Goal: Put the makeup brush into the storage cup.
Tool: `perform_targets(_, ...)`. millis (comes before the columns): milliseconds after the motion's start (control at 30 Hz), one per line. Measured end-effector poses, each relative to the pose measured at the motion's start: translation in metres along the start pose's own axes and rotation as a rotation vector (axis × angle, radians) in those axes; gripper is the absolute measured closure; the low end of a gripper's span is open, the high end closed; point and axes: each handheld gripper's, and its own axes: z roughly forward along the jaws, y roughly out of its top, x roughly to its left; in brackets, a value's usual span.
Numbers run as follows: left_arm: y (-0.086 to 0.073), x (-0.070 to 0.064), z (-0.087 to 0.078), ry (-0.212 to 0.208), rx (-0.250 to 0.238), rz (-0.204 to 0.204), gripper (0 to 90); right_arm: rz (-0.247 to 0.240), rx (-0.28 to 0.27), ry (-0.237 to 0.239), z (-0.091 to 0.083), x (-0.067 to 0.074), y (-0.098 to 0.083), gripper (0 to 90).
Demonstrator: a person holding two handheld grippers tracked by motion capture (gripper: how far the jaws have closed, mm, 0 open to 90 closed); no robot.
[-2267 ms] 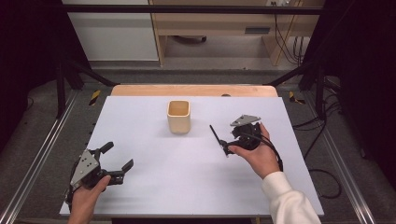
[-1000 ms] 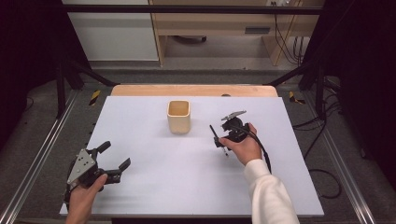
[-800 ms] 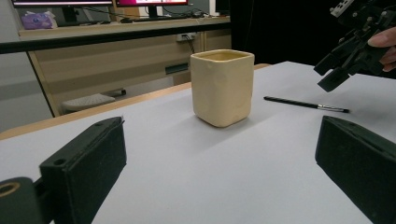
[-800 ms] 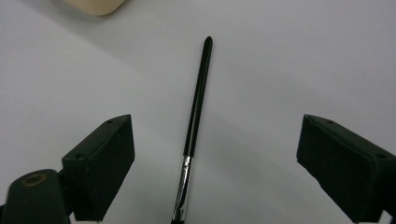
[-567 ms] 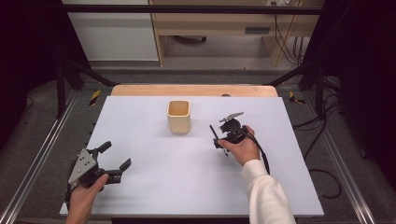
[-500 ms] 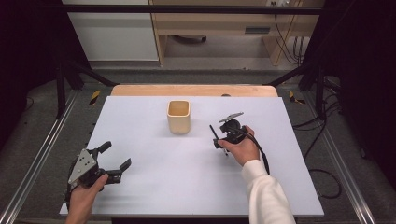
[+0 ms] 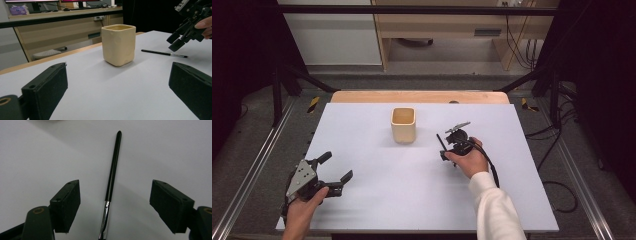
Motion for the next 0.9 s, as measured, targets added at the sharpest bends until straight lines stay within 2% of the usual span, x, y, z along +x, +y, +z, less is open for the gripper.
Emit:
perform_targets(333,0.000,0.000,0.000,-0.002,0.001,0.002,1.6,0.019,0.039,0.017,0.007,0.003,-0.002,34.0)
perform_targets(400,0.000,0.000,0.000,-0.001,0.000,0.001,1.6,0.015,0.033,0.009,0.008,0.003,-0.002,41.3)
perform_targets(633,0.000,0.001,0.000,0.000,-0.001,0.000,1.6,0.016,0.050,0.009,0.010,0.004,-0.002,53.9)
perform_targets(700,0.000,0.001,0.000,0.001,-0.001,0.000,1.6,0.035,0.060,0.014,0.010,0.006,-0.001,59.5)
perform_targets(900,0.000,0.002,0.000,0.002,-0.001,0.001,1.6,0.042,0.060,0.013,0.010,0.005,-0.002,63.1)
